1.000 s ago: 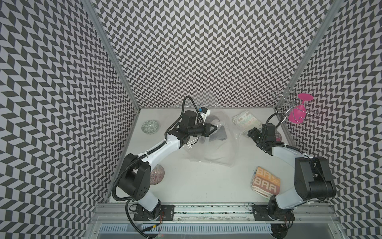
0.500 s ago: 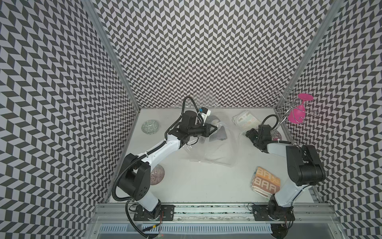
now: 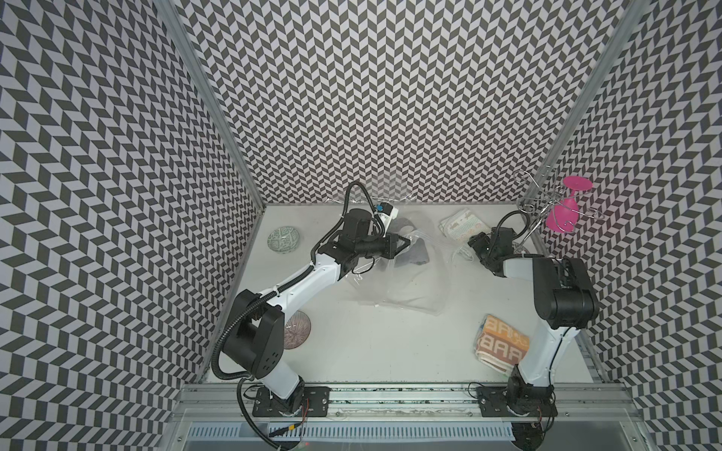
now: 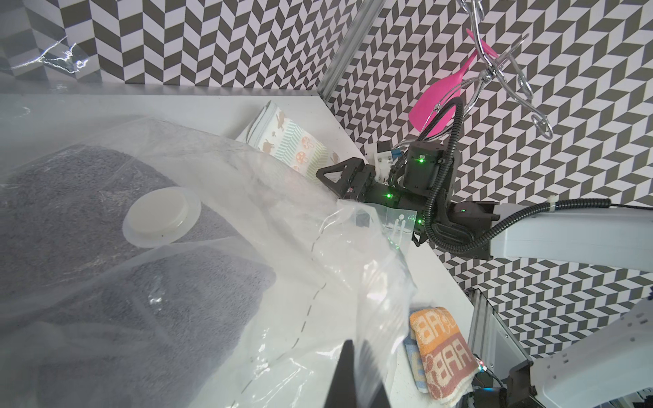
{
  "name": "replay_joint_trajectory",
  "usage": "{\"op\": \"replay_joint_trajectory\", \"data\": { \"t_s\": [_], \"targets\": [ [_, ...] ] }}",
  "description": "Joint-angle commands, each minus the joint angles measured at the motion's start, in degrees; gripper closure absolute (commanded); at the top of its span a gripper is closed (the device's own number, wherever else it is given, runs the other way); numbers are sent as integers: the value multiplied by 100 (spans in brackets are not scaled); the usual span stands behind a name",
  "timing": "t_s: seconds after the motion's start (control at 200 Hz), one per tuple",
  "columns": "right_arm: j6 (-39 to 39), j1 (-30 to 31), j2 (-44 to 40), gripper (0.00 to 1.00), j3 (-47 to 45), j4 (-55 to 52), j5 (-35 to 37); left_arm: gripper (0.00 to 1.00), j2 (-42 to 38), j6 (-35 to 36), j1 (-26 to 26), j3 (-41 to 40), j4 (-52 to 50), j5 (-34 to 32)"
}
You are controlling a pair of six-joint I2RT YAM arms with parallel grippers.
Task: Place the folded towel into the vacuum bag
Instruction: Move the towel to the center of the board, then pick up the towel from the center of the board.
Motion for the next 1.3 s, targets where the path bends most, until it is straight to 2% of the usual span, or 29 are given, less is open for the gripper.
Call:
{"op": "replay_joint_trajectory", "data": {
  "t_s": [0.0, 0.06, 0.12, 0.315, 0.406, 0.471, 0.616, 0.851, 1.041, 1.136, 1.292],
  "targets": [
    [149, 4, 300, 26, 5, 114, -160, 100, -33, 72, 76, 186, -156, -58],
    [168, 32, 367, 28, -8, 183, -230, 100, -16, 72, 72, 186, -161, -79],
    [136, 95, 388, 37, -46, 284, -238, 100, -9, 72, 86, 186, -161, -80],
    [182, 145, 84, 84, -465, 693, -189, 100, -20, 72, 81, 196, -161, -73],
    [153, 187, -247, 96, -751, 823, -175, 100, -17, 72, 86, 177, -136, -82],
    [127, 253, -532, 100, -967, 807, -176, 100, -14, 62, 86, 172, -119, -88],
    [211, 448, -1351, 100, -1685, 613, -176, 100, -6, -2, 95, 173, -50, -174],
    [377, 593, -2860, 100, -2940, -694, 35, 100, 55, -68, 129, 196, -27, -204],
    [358, 585, -2915, 91, -3275, -646, -345, 100, 83, -95, 130, 186, 8, -159],
    [366, 577, -2708, 77, -3148, -671, -490, 100, 87, -100, 128, 186, 11, -135],
    [385, 510, -2692, 41, -3025, -588, -420, 100, 72, -138, 128, 177, 28, -106]
  ]
}}
